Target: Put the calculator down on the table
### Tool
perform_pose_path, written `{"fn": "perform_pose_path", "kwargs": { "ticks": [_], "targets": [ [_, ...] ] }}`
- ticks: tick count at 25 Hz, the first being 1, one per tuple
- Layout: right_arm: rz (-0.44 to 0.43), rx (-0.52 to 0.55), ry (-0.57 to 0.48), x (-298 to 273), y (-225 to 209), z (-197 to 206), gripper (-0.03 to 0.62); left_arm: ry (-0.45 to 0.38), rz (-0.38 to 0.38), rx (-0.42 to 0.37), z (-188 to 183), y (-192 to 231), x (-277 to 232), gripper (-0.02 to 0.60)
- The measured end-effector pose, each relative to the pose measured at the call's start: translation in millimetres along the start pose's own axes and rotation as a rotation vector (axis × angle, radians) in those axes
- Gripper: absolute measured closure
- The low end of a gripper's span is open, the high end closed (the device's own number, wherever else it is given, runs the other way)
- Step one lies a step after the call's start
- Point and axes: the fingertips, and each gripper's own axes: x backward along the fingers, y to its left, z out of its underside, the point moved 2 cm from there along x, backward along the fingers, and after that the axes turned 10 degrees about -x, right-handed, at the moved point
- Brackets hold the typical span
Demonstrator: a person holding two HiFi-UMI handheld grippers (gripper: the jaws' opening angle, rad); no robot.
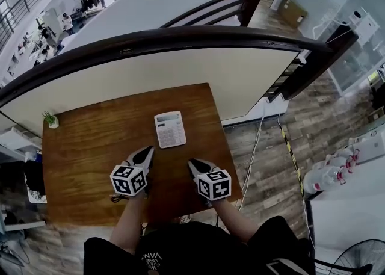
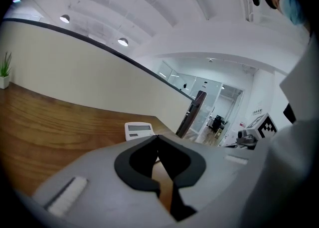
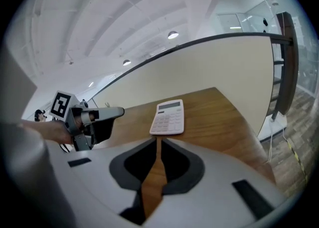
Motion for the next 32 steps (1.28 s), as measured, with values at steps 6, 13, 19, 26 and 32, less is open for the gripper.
{"fn": "perform_pose_path", "kwargs": {
  "ticks": [6, 13, 19, 26, 32],
  "targets": [
    [-0.041, 0.018, -0.003, 19.0, 12.5, 7.4, 0.563, -0.023, -0.004, -0.039, 3.3, -27.2, 25.7, 0.569],
    [-0.056, 0.035, 0.011, 44.3, 18.5, 23.1, 0.568, -0.051, -0.038, -0.045, 10.5, -46.5, 65.0, 0.569],
    [-0.050, 0.038, 0.015, 64.5, 19.5, 37.6, 0.569, -0.045, -0.058, -0.070, 20.2, -61.3, 94.1, 0.569],
    [-0.067, 0.074, 0.043, 70.9, 33.5, 55.2, 0.571, -0.018, -0.032, -0.116, 37.5, -86.4, 110.3, 0.569],
    [-0.074, 0.093, 0.057, 75.2, 42.6, 67.7, 0.576, -0.009, -0.027, -0.102, 53.4, -103.7, 121.9, 0.569]
  ]
}}
